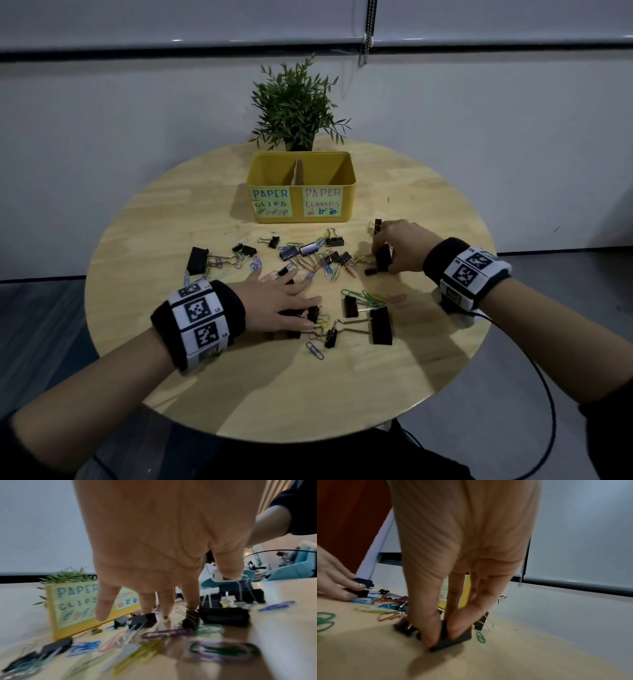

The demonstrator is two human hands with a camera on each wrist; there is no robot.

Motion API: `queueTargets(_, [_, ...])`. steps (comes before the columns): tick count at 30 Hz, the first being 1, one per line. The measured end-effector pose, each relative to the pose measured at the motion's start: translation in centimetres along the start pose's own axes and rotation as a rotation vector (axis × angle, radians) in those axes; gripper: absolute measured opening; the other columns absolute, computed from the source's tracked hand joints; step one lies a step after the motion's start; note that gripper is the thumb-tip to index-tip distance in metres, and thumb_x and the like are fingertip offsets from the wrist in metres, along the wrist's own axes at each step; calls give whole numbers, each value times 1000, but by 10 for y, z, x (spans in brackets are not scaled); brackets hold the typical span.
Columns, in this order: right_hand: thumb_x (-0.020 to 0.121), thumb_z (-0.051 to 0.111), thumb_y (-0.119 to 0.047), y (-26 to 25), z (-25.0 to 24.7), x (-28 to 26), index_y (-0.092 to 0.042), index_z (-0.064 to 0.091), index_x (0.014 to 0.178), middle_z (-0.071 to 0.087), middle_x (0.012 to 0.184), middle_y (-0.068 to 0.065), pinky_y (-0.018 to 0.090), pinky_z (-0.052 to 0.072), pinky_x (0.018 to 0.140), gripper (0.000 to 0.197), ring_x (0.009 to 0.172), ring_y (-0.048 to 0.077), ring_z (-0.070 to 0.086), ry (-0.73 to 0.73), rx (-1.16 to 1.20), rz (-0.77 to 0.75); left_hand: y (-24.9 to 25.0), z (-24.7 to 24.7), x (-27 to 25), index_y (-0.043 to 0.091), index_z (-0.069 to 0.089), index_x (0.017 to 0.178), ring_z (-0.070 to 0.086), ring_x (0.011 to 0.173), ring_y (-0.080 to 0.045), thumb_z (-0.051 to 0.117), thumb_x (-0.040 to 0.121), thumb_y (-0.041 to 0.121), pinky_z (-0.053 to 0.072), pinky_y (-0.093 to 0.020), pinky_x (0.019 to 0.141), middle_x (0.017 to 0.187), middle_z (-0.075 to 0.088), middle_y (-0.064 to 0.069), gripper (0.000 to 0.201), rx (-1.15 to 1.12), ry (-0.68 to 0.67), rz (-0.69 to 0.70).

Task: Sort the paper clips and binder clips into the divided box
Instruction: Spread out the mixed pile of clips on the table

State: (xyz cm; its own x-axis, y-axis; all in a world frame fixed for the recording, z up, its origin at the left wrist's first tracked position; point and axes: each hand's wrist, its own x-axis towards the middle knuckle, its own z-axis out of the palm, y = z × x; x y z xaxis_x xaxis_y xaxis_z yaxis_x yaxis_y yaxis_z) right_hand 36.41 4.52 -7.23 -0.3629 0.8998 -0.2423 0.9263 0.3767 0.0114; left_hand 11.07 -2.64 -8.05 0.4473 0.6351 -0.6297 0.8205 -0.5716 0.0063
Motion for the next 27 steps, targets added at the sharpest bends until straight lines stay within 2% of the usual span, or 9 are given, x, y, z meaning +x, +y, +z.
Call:
queueTargets(3, [74, 74, -22, 7, -7, 0, -21, 65, 108, 63, 107, 1, 30, 45, 64, 36, 87, 20, 56, 38, -36, 48, -9, -9, -1, 34, 21, 149, 20, 146, -22, 32, 92, 62, 16, -61, 115, 156, 28, 2, 64, -138, 159, -3])
queueTargets(5, [72, 76, -24, 13, -15, -1, -23, 63, 109, 61, 106, 0, 30, 44, 63, 39, 84, 18, 52, 67, -32, 84, -10, -18, 6, 25, 28, 148, 43, 131, -21, 38, 94, 53, 35, -46, 111, 145, 44, -2, 62, -203, 338, -29])
queueTargets(8, [77, 72, -27, 5, -18, 4, -24, 63, 116, 60, 111, 1, 29, 44, 67, 40, 92, 18, 58, 87, 24, 15, -13, -33, 24, 18, 26, 149, 38, 136, -21, 38, 100, 34, 35, -41, 110, 151, 36, -3, 53, -210, 465, -125])
queueTargets(12, [84, 67, -18, -35, -12, 19, -24, 57, 128, 61, 117, 6, 33, 52, 82, 46, 96, 19, 61, 46, 161, -181, -25, -47, 46, 24, 31, 147, 29, 142, -24, 35, 97, 10, 32, -48, 111, 155, 32, -3, 52, -151, 317, -164])
queueTargets(15, [80, 69, -16, -53, -11, 30, -29, 60, 125, 66, 115, 2, 34, 53, 85, 48, 101, 21, 62, 35, 132, -243, -29, -49, 49, 26, 47, 136, 50, 121, -31, 45, 91, 14, 47, -46, 94, 130, 55, -8, 46, -75, 263, -174])
queueTargets(18, [80, 69, -28, -58, -10, 34, -29, 69, 105, 70, 103, -4, 32, 55, 75, 25, 95, 20, 64, 70, 70, -197, -38, -41, 50, 32, 37, 144, 51, 120, -28, 55, 89, 21, 50, -42, 89, 130, 56, -4, 59, -54, 293, -191])
queueTargets(21, [81, 68, -26, -56, -8, 33, -25, 74, 89, 70, 94, -3, 27, 49, 63, 10, 88, 20, 64, 125, 78, -152, -48, -34, 52, 30, 42, 142, 54, 115, -28, 58, 91, 30, 49, -38, 82, 122, 60, -6, 54, -34, 359, -235])
queueTargets(24, [79, 69, -18, -49, -7, 32, -18, 75, 84, 72, 90, 1, 28, 50, 64, 8, 85, 22, 65, 155, 145, -117, -54, -31, 52, 25, 48, 139, 53, 118, -27, 62, 89, 32, 49, -38, 87, 126, 60, -5, 52, -58, 402, -257])
queueTargets(27, [78, 70, -15, -41, -12, 29, -14, 76, 83, 74, 87, 4, 33, 56, 72, 8, 83, 22, 66, 263, 226, -118, -49, -33, 56, 27, 38, 144, 45, 130, -26, 60, 89, 22, 45, -41, 98, 144, 47, -3, 59, -73, 470, -193])
